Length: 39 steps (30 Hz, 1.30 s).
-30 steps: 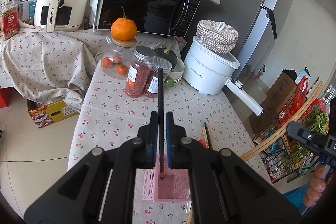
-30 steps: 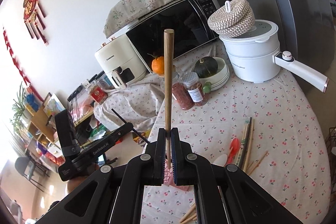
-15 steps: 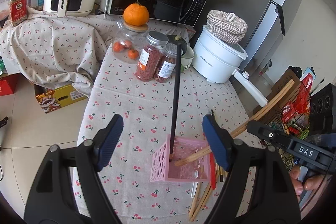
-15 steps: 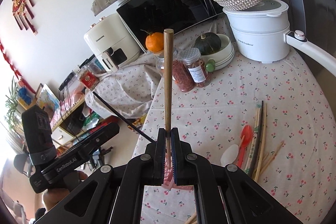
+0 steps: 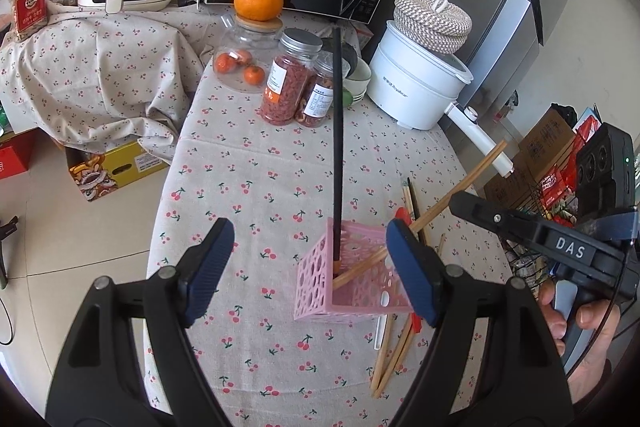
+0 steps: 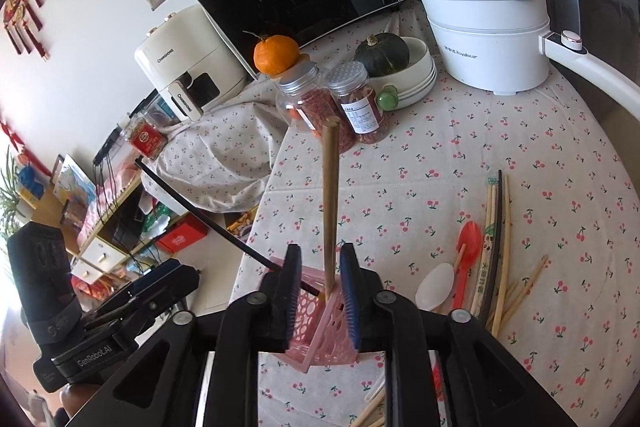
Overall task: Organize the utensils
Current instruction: 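Open the left gripper over the basket while the right gripper releases its chopstick into it, then grasp a wooden chopstick with the left gripper and lift it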
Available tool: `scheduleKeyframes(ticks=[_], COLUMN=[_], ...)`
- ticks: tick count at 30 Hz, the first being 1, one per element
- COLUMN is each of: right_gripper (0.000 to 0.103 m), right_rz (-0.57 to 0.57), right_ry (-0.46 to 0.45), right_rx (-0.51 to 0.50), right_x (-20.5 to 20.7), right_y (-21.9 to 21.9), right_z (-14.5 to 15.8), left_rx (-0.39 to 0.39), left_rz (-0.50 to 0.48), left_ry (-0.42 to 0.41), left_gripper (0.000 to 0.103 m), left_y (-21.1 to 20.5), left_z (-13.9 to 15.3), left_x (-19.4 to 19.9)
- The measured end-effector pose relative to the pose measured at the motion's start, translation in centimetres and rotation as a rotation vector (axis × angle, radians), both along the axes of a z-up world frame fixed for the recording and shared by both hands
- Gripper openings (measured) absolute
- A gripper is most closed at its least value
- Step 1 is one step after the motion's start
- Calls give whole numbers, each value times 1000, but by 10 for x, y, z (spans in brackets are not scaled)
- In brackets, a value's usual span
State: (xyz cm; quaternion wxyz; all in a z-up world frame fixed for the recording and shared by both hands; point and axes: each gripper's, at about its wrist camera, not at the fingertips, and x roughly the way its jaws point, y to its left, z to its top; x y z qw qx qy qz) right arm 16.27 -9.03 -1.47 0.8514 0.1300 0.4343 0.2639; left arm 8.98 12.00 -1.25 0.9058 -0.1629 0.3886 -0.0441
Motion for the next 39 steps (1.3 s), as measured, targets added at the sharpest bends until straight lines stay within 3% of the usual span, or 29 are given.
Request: scheduleKeyframes(ticks=[1,2,14,20,30,33,35,39], right_gripper=[49,54,69,70,72,72,73,72], right_rz=[-3,-7,-102,-175,-236,-251,-258,-265], right_ry=[-7,-16,-70,-11,81,122,150,196], right_rx=[11,23,33,-57,-111,-116,-125,-153], right_x=[-2,-4,-24,-27,-27,-20,-14,-3], right_y=[-4,-8,-94,-137,-193,-202,-206,-211], right_z=[3,6,37,23,-3,-14,-21,-37], left_rx=[2,4,0,13,72,116,141,168], left_rz=[-5,-11,-61,-153,-290,-334,-357,-333], left_ry=[2,3,33,35,78,105,136,221], left_gripper=[79,80,83,83,82,60,40,21], left_y=[-1,-3,-31,-71,-161,-195,-214,-235], left_z=[0,1,9,13,4,-4,-13,-37], left_x=[-1,-2,-21,-29,-17,-1,13,57])
